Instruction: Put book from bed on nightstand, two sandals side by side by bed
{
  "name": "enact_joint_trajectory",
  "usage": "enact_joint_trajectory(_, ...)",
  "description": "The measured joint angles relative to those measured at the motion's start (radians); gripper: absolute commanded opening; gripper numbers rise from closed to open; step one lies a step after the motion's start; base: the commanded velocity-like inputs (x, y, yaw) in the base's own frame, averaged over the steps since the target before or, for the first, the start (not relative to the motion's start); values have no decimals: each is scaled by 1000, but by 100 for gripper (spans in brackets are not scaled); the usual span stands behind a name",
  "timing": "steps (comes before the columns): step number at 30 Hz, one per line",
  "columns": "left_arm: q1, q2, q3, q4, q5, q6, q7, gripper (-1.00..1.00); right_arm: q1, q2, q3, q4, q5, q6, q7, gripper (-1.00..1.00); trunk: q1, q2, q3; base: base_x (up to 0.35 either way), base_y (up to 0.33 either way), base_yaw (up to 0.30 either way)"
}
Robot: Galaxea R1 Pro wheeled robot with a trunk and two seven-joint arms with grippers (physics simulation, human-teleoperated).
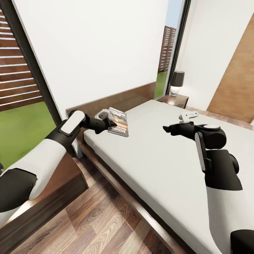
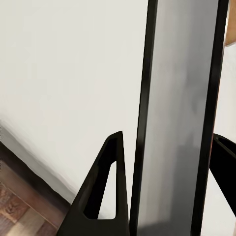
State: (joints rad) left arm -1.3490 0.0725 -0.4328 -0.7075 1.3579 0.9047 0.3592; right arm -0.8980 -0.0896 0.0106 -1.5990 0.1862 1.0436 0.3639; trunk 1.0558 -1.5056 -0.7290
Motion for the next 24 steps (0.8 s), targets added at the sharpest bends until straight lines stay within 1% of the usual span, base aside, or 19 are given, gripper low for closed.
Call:
enact_joint_trajectory(9,1,1,0,0,-1,3,2,-100,4,0,-2,0,-3,0,0,100,0,0,-7,0,0,48)
enact_joint_trajectory(24,2,1,0,-1,-1,4,6,-100,4,0,-3,0,-6,0,2,100,0,0,-22,0,0,87)
